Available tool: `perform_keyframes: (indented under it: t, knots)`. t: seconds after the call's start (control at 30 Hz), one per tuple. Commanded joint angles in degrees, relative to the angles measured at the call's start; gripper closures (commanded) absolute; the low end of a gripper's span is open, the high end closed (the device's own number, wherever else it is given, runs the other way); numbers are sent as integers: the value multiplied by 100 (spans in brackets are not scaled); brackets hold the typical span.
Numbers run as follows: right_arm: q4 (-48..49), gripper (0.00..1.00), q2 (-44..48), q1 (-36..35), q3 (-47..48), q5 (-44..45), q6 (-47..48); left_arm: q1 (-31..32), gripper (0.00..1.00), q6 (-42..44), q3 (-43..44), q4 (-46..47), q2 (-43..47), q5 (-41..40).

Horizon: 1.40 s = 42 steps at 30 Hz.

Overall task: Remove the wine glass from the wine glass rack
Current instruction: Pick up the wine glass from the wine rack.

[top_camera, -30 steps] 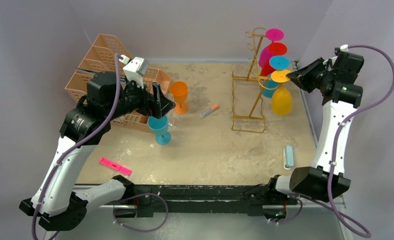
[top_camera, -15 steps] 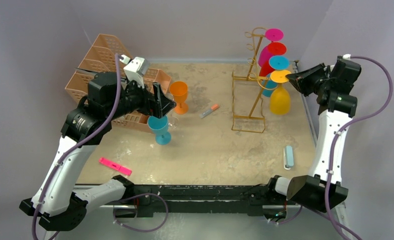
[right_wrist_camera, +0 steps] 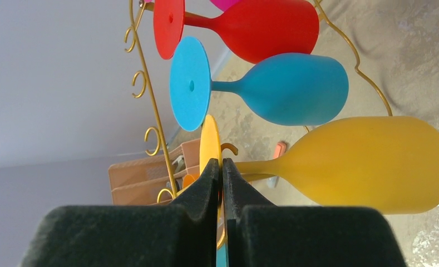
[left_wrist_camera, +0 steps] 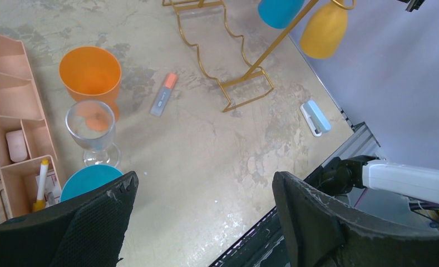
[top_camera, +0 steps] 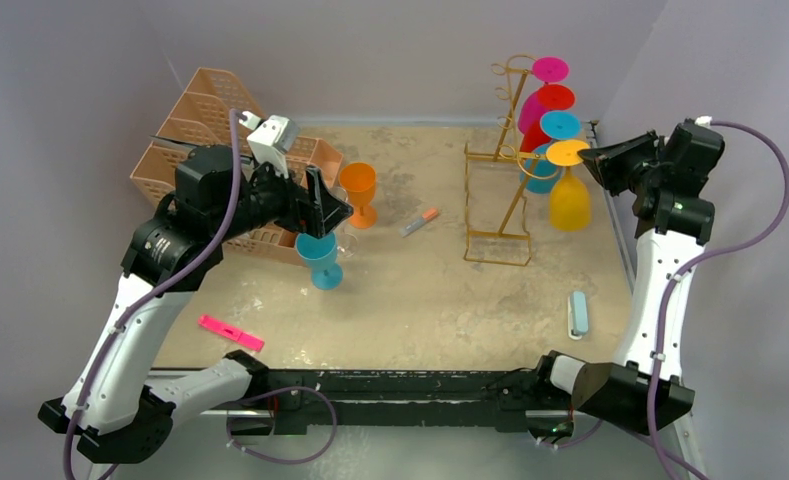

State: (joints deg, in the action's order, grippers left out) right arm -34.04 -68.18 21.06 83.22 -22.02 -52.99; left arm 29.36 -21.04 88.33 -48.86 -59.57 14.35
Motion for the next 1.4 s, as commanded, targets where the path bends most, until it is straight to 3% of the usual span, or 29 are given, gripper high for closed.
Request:
perform_keyframes:
  t: [0.0, 1.37]
  knots:
    - [0, 100, 150, 29, -17, 308, 13, -19, 11, -85, 0, 200, 89, 32]
    - [-47, 100, 295, 21, 302, 761, 694, -20, 11, 11, 70, -53, 150, -231]
